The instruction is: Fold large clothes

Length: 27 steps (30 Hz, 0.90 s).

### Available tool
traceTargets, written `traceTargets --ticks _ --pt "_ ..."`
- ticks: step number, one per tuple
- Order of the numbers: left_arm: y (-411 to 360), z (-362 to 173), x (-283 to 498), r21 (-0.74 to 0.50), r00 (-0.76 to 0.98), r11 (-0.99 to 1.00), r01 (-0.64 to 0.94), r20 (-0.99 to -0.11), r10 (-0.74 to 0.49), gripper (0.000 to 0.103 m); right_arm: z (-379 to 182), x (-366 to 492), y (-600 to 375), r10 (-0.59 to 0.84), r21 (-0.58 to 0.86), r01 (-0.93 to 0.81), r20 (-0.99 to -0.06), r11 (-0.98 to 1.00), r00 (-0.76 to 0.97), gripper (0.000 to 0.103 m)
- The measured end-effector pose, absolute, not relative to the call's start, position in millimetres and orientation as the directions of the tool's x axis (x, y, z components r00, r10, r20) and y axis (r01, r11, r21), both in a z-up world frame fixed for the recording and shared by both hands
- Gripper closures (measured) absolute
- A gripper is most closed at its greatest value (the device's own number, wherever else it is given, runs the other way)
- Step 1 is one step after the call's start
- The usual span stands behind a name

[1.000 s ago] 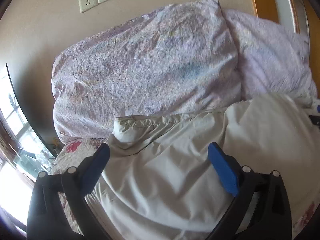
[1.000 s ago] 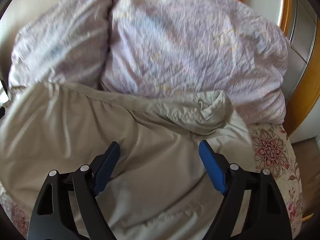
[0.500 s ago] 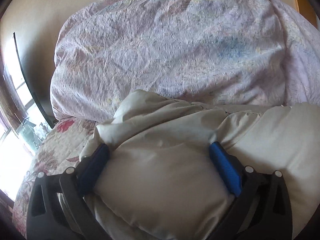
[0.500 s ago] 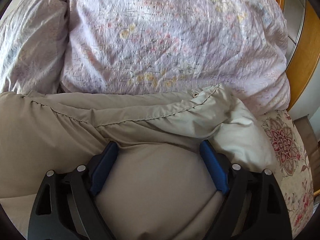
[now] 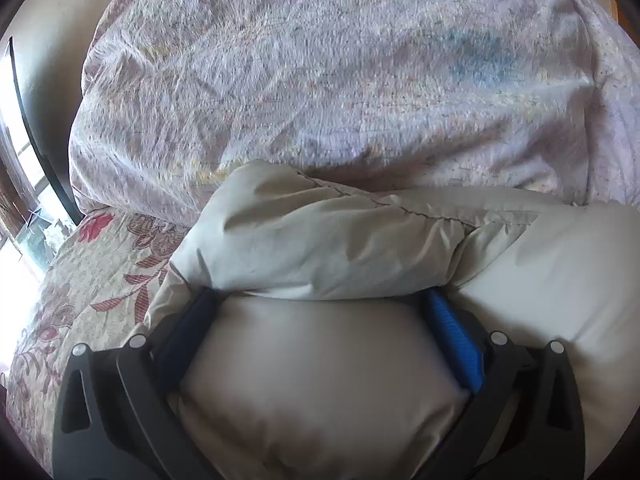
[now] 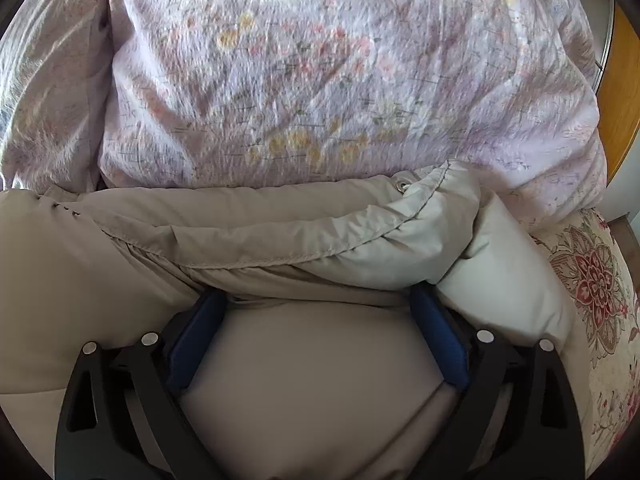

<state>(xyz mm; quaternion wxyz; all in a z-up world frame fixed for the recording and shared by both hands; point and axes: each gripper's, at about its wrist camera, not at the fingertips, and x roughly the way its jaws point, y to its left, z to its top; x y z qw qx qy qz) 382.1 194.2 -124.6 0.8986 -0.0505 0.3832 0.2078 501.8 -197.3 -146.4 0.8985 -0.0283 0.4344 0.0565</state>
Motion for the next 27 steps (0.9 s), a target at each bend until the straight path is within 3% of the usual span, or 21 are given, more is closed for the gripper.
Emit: traceTargets --ticks 9,15,18,24,27 --pt "199.1 -129.3 388.0 0.06 0.621 0.904 -0.424 -0.707 0.338 0.002 -144.0 497.4 -192.2 0.082 0.009 -0.116 -0.758 0.993 0.647 0.008" --pt "190.9 -96.9 337.4 0.076 0.674 0.899 -0.431 -0.635 0.377 0.002 -118.7 469.6 -208.6 0.141 0.067 -0.133 -0.709 0.989 0.691 0.016" --pt "192.6 -73.6 322.6 0.102 0.705 0.894 -0.437 -0.578 0.411 0.002 -99.0 454.9 -219.3 0.095 0.011 -0.116 -0.646 0.993 0.757 0.016" --pt "221.3 -77.8 341.9 0.193 0.624 0.836 -0.514 -0.584 0.518 0.003 -113.2 475.9 -246.1 -0.004 -0.019 -0.013 -0.688 1.0 0.726 0.027" --pt "234.3 -95.3 340.2 0.186 0.588 0.817 -0.546 -0.61 0.532 0.006 -130.8 482.1 -259.4 -0.011 -0.013 0.003 -0.705 1.0 0.709 0.027"
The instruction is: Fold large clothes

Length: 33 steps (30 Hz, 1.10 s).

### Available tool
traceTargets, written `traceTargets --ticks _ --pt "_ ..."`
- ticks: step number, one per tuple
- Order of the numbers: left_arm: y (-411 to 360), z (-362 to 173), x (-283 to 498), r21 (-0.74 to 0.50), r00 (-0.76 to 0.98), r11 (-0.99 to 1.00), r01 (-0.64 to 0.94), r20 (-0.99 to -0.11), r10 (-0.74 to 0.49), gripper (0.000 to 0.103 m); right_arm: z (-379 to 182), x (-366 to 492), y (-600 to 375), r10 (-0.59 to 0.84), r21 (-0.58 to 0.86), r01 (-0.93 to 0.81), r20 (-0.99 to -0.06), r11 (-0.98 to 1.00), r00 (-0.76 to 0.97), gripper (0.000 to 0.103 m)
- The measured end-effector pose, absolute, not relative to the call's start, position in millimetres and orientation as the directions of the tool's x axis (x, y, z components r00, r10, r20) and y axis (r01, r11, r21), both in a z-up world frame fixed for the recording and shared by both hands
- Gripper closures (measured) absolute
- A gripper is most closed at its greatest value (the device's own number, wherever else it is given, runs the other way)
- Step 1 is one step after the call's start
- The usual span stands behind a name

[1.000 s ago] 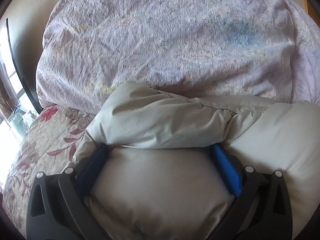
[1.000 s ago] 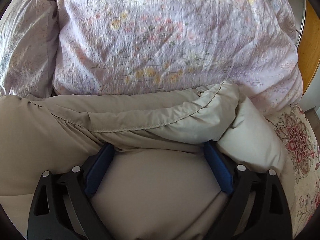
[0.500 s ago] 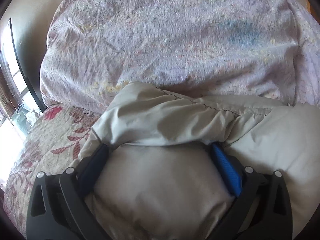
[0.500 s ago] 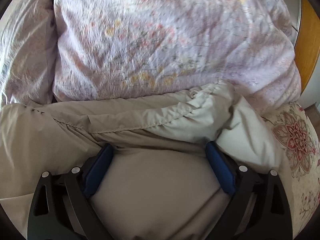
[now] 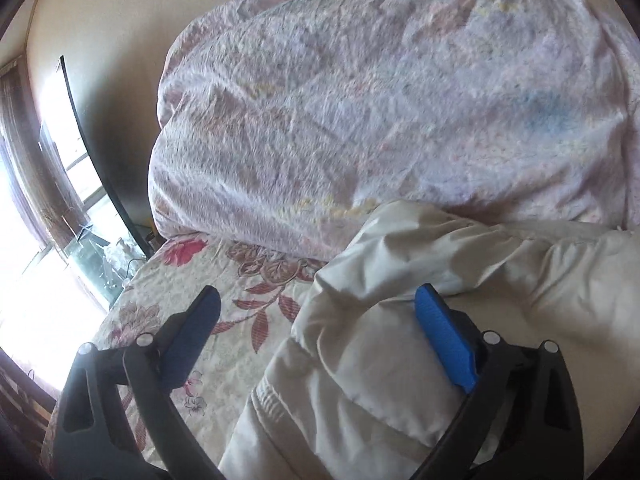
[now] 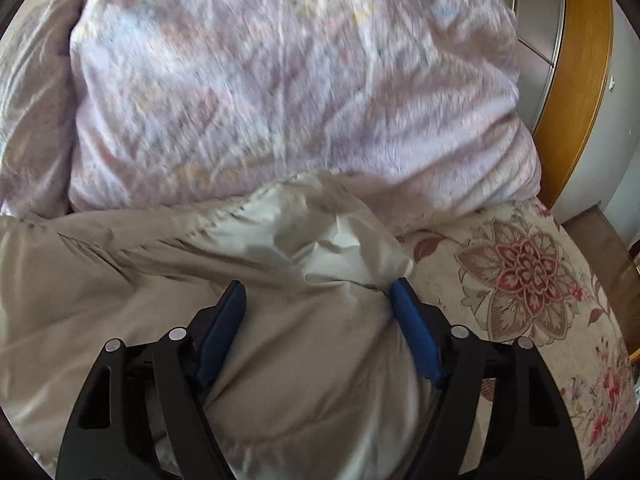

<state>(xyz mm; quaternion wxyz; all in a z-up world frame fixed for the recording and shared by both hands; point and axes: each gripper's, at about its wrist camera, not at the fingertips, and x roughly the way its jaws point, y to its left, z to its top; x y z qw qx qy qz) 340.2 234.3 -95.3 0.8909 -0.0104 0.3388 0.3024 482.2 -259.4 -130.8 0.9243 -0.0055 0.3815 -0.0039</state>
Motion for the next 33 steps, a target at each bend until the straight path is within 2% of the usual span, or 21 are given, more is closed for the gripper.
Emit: traceTargets --ticks 4,12,20,25,29,33 --pt "254.0 -107.2 340.9 0.087 0.575 0.818 -0.568 -0.67 0.47 0.005 -134.5 481.3 -265.2 0.016 0.023 0.001 -0.716 1.0 0.698 0.026" --pt "266.5 -122.0 347.3 0.012 0.566 0.836 -0.548 -0.731 0.382 0.004 -151.6 498.9 -269.8 0.017 0.021 -0.002 -0.757 1.0 0.653 0.02" --pt "268.5 -128.0 352.3 0.016 0.548 0.832 -0.555 -0.746 0.38 0.003 -159.2 509.9 -274.5 -0.005 0.002 0.01 -0.771 1.0 0.637 0.018" --pt "267.6 -118.9 341.1 0.051 0.532 0.813 -0.579 -0.732 0.425 0.004 -149.0 493.6 -280.7 0.005 0.043 0.04 -0.751 0.998 0.66 0.018" --pt "265.6 -96.5 291.1 -0.13 0.616 0.848 -0.514 -0.744 0.259 0.005 -124.6 448.0 -285.9 0.071 0.13 0.038 -0.733 0.991 0.677 0.018" --pt "249.6 -72.6 234.3 -0.159 0.668 0.884 -0.439 -0.716 0.203 0.005 -104.8 391.5 -311.3 0.112 0.202 0.057 -0.73 0.978 0.674 0.018"
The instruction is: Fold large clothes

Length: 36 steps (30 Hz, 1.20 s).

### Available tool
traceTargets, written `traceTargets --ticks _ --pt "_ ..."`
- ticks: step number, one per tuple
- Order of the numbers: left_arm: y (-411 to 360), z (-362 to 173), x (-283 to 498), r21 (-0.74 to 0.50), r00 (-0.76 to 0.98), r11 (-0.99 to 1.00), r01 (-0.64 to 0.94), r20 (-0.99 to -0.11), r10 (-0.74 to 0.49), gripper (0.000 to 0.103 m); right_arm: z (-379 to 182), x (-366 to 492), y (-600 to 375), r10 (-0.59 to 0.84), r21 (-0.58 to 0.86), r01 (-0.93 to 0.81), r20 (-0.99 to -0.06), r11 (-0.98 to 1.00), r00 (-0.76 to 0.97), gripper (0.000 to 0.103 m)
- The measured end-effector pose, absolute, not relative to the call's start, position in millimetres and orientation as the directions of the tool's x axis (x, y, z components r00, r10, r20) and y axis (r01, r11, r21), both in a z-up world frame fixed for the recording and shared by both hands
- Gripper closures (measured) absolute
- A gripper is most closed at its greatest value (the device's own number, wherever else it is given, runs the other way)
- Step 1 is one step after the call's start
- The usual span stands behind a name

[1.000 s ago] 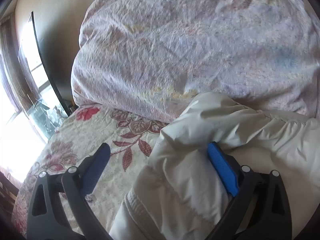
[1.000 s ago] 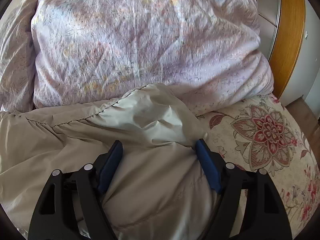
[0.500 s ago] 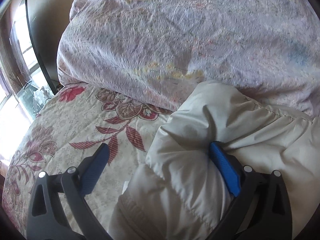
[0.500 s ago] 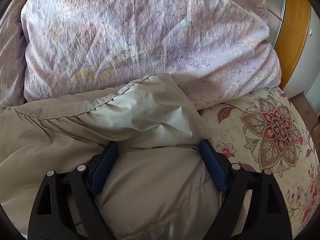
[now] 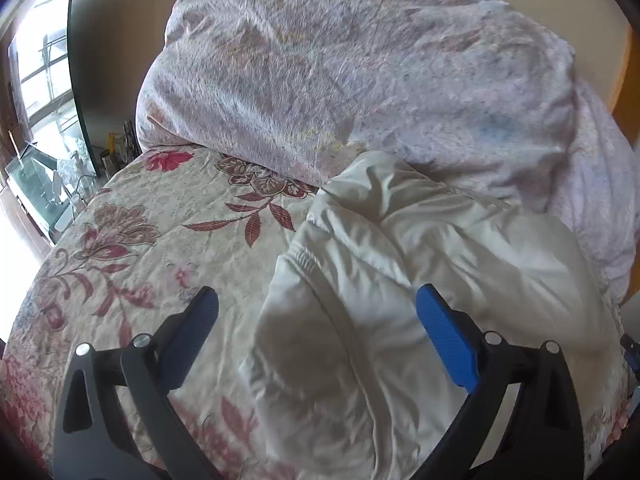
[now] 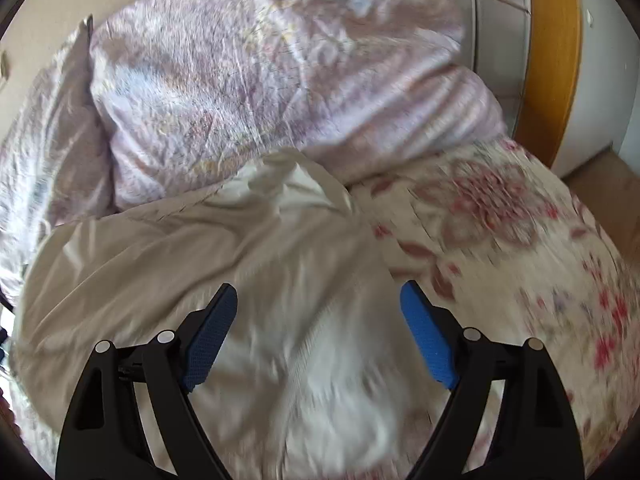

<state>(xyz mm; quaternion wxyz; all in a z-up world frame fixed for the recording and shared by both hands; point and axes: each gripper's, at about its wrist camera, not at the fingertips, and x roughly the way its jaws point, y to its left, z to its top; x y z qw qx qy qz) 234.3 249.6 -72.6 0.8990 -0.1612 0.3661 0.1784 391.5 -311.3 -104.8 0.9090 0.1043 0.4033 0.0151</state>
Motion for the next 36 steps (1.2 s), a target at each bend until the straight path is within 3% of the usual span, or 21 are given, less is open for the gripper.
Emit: traceTargets --ticks 8,16,19,22,24,27,31,36 --pt "233.4 -79.6 165.0 -0.265 0.675 0.88 -0.394 -0.734 0.081 0.005 -125.9 331.3 -339.6 0.342 0.508 0.168 -0.753 0.845 0.562 0.021" --pt "246.5 -127.0 157.6 -0.456 0.635 0.762 -0.46 -0.769 -0.077 0.031 -163.5 329.0 -342.8 0.516 0.695 0.256 -0.687 0.672 0.511 0.027" --pt "248.4 -136.4 159.0 -0.507 0.653 0.714 -0.482 -0.752 -0.093 0.035 -166.7 331.0 -340.0 0.523 0.716 0.249 -0.663 0.652 0.535 0.031" --pt "249.2 -142.2 162.7 -0.579 0.677 0.659 -0.48 -0.722 -0.141 0.048 -172.8 333.0 -338.4 0.563 0.764 0.247 -0.617 0.595 0.55 0.04" --pt "251.7 -145.7 164.3 -0.623 0.702 0.616 -0.482 -0.696 -0.155 0.056 -177.0 331.7 -339.8 0.562 0.777 0.252 -0.602 0.578 0.567 0.054" --pt "255.4 -149.6 162.9 -0.696 0.745 0.539 -0.474 -0.644 -0.175 0.071 -180.3 328.1 -342.3 0.58 0.81 0.236 -0.558 0.537 0.594 0.067" --pt "258.1 -143.6 160.8 -0.725 0.774 0.508 -0.464 -0.612 -0.166 0.084 -170.7 320.8 -343.0 0.593 0.829 0.194 -0.52 0.525 0.615 0.076" --pt "263.9 -127.3 149.9 -0.723 0.798 0.534 -0.438 -0.586 -0.14 0.09 -150.6 311.9 -336.5 0.608 0.832 0.138 -0.496 0.538 0.62 0.079"
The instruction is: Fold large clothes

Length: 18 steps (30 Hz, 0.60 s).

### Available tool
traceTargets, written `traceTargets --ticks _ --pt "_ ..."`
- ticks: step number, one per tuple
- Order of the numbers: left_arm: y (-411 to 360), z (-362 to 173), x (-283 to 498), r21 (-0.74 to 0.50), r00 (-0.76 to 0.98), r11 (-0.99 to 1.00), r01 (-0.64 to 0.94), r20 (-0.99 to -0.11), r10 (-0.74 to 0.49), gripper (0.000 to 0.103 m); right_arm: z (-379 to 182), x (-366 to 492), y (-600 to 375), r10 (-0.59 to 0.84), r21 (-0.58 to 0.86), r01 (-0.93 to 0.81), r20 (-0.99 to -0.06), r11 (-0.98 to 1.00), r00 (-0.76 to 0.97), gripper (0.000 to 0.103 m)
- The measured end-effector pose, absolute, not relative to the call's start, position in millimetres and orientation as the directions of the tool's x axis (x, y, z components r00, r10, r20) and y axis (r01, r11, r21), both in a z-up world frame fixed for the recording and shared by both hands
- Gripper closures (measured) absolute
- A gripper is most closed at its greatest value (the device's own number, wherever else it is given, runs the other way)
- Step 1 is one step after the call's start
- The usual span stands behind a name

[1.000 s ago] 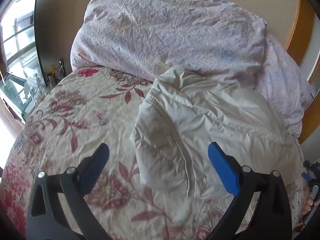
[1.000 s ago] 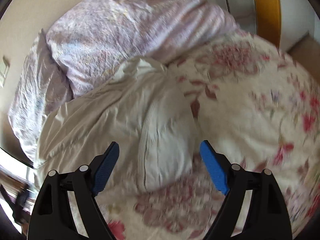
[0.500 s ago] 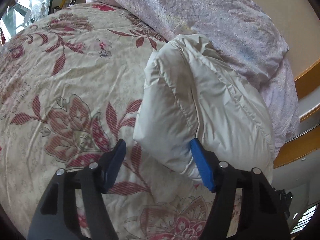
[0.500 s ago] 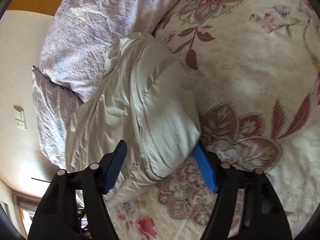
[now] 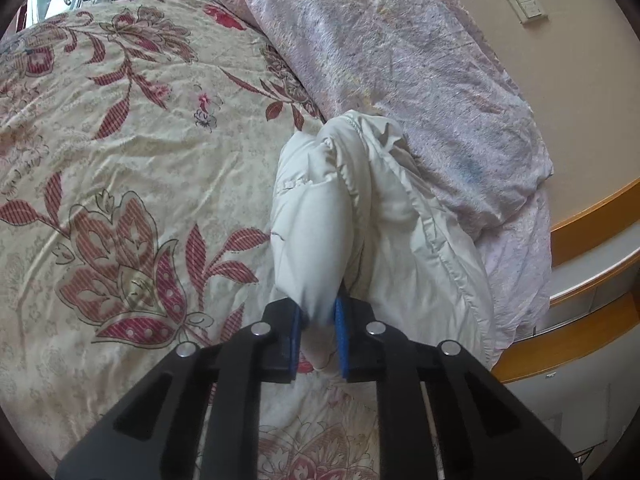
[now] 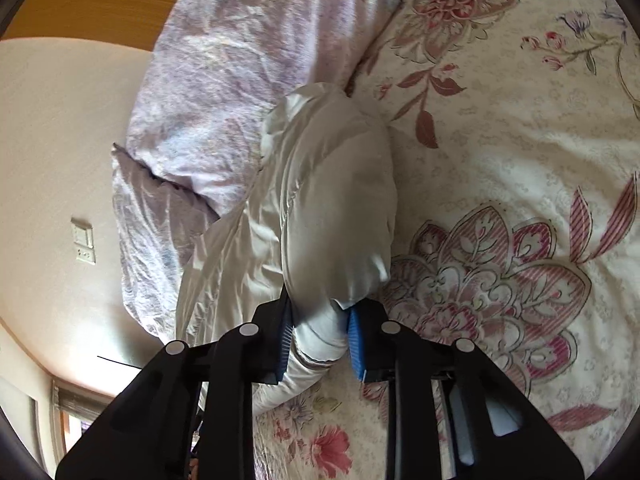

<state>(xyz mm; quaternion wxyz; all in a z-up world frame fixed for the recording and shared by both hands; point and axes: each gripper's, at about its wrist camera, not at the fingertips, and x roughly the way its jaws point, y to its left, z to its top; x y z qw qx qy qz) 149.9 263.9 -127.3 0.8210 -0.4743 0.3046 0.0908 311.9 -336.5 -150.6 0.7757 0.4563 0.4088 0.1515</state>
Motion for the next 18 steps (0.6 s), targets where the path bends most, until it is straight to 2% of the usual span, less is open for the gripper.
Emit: traceTargets --ticks 10,15,17,18 --pt "257.9 -106.1 56.1 -0.645 0.793 0.646 -0.407 -0.601 -0.1 0.092 -144.3 243.5 -339.7 0.679 0.832 0.045 -0.481 0.553 0.555 0.08" --pt "251.8 -110.8 -4.1 -0.639 0.78 0.659 -0.397 -0.614 -0.126 0.092 -158.5 191.3 -351.2 0.673 0.803 0.053 -0.532 0.594 0.513 0.08" --pt "248.6 -111.9 -19.0 -0.631 0.776 0.667 -0.396 -0.618 -0.124 0.091 -154.8 177.5 -348.9 0.633 0.748 0.039 -0.586 0.662 0.505 0.074" --pt "245.6 -111.7 -23.7 -0.617 0.774 0.68 -0.396 -0.623 -0.115 0.09 -150.4 172.9 -347.4 0.598 0.709 0.033 -0.618 0.705 0.51 0.065"
